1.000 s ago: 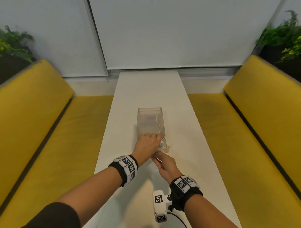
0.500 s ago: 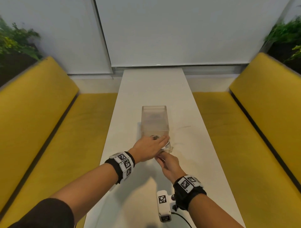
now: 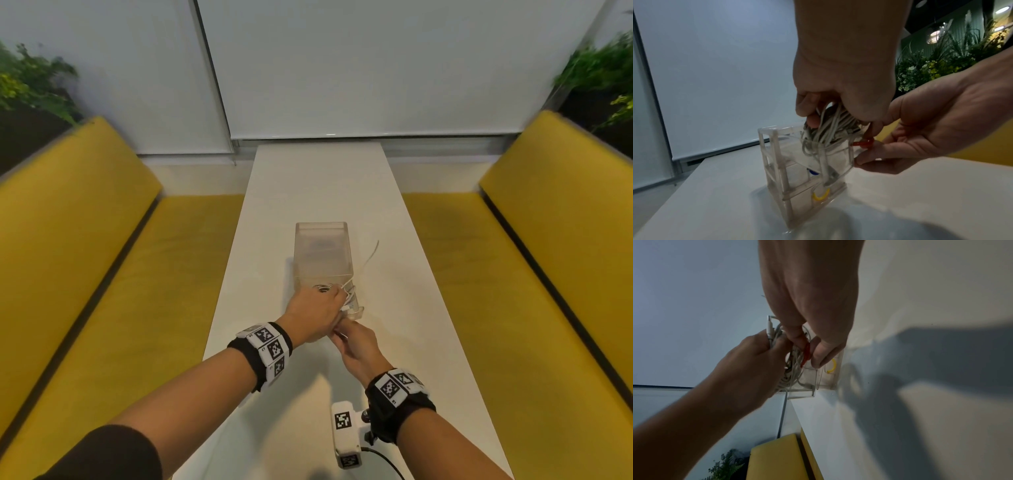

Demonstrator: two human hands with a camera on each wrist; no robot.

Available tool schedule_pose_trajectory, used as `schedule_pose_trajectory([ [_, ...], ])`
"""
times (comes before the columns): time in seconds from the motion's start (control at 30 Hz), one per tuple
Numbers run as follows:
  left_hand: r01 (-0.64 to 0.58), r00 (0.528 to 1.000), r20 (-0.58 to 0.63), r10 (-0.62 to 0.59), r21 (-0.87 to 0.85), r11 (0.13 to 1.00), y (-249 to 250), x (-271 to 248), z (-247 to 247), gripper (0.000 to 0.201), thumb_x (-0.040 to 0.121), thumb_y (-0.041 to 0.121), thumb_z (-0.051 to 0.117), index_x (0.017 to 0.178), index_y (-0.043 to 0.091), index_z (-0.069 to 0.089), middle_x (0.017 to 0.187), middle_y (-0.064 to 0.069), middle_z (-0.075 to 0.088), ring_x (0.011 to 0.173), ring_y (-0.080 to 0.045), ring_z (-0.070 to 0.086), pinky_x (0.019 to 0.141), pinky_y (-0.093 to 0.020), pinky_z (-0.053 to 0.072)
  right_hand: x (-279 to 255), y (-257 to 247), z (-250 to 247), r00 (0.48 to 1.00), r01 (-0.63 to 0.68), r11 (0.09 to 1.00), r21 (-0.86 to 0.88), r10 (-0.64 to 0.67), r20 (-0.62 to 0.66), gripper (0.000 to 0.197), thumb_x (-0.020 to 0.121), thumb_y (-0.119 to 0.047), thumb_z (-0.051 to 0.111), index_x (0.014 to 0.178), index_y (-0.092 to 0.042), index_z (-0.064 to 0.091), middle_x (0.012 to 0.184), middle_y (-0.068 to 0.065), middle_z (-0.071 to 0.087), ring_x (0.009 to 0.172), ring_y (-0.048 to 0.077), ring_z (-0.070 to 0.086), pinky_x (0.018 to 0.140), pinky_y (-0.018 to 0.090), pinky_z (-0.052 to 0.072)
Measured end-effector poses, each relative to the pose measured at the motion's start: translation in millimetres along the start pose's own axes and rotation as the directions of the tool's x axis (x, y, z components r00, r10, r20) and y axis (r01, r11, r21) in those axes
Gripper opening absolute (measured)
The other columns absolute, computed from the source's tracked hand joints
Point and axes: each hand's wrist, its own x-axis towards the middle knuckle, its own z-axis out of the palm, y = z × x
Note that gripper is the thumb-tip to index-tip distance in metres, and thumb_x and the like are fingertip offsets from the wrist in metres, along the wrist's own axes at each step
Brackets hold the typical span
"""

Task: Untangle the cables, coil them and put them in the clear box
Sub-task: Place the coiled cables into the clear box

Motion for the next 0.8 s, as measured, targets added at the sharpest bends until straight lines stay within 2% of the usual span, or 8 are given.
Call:
schedule_pose_trajectory([
  [0.1,0.127,0.989,0.071,-0.128,0.021,0.992,6,11,-3,0.031,0.103,0.021,0.04,0.13,0.005,0.045,0.122,-0.012,0.061,0.096,-0.034,0.068,0.066,-0.035,0.046,-1,4,0,1.0,0.002,1.0,0.001,-0.002,0.019,0.022,0.088,0.015,0.056,0.108,0.013,0.065,0.11,0.026,0.07,0.107,0.031,0.066,0.096,0.037,0.054],
  [0.2,0.156,0.976,0.142,-0.163,0.062,0.986,16,16,7,0.034,0.1,0.012,0.042,0.131,0.0,0.042,0.125,-0.02,0.058,0.093,-0.036,0.068,0.073,-0.039,0.057,-5,3,2,0.999,0.01,1.0,0.011,-0.011,0.041,0.021,0.087,0.018,0.054,0.102,0.011,0.067,0.1,0.022,0.072,0.096,0.028,0.068,0.082,0.032,0.06],
  [0.3,0.163,0.975,0.145,-0.166,0.03,0.986,14,18,18,0.037,0.102,0.023,0.042,0.132,0.001,0.044,0.129,-0.021,0.047,0.092,-0.037,0.064,0.071,-0.04,0.056,-7,2,3,0.999,0.014,1.0,-0.004,-0.014,0.031,0.02,0.088,0.018,0.052,0.101,0.012,0.066,0.102,0.024,0.07,0.094,0.028,0.067,0.076,0.03,0.061],
  [0.43,0.244,0.957,0.208,-0.201,-0.207,0.947,13,13,16,0.07,0.099,0.059,0.025,0.149,0.01,0.031,0.151,-0.015,0.028,0.129,-0.045,0.036,0.103,-0.051,0.04,-8,1,7,1.0,0.019,1.0,-0.016,-0.019,-0.007,0.029,0.093,0.019,0.038,0.098,0.004,0.063,0.098,0.021,0.068,0.094,0.03,0.064,0.077,0.036,0.059],
  [0.5,0.271,0.945,0.242,-0.221,-0.196,0.942,16,14,19,0.07,0.1,0.056,0.02,0.152,0.011,0.027,0.157,-0.013,0.021,0.135,-0.047,0.027,0.11,-0.053,0.031,-10,-1,8,0.999,0.02,1.0,-0.013,-0.021,-0.025,0.029,0.094,0.018,0.038,0.101,0.004,0.062,0.096,0.018,0.068,0.09,0.028,0.064,0.068,0.032,0.061],
  [0.6,0.261,0.954,0.172,-0.247,-0.068,0.963,26,14,22,0.048,0.1,0.031,0.032,0.137,0.006,0.047,0.143,-0.017,0.038,0.122,-0.044,0.038,0.099,-0.052,0.038,-14,-2,9,0.997,0.008,0.999,-0.036,-0.011,-0.073,0.024,0.094,0.016,0.042,0.095,0.003,0.062,0.085,0.016,0.065,0.075,0.022,0.06,0.049,0.022,0.055],
  [0.67,0.337,0.932,0.162,-0.324,-0.063,0.939,34,11,16,0.04,0.099,0.016,0.04,0.136,0.003,0.046,0.135,-0.016,0.048,0.117,-0.04,0.043,0.097,-0.045,0.041,-16,-3,9,0.996,0.013,0.998,-0.057,-0.018,-0.088,0.027,0.093,0.017,0.041,0.083,0.0,0.06,0.076,0.013,0.059,0.066,0.018,0.052,0.04,0.019,0.048],
  [0.8,0.317,0.948,0.06,-0.312,-0.176,0.932,40,1,5,0.044,0.093,0.005,0.052,0.135,0.008,0.043,0.104,-0.017,0.069,0.104,-0.039,0.056,0.08,-0.044,0.053,-15,-8,10,0.997,0.02,0.998,-0.064,-0.025,-0.073,0.027,0.092,0.019,0.039,0.089,0.002,0.061,0.085,0.015,0.064,0.076,0.021,0.059,0.047,0.02,0.054],
])
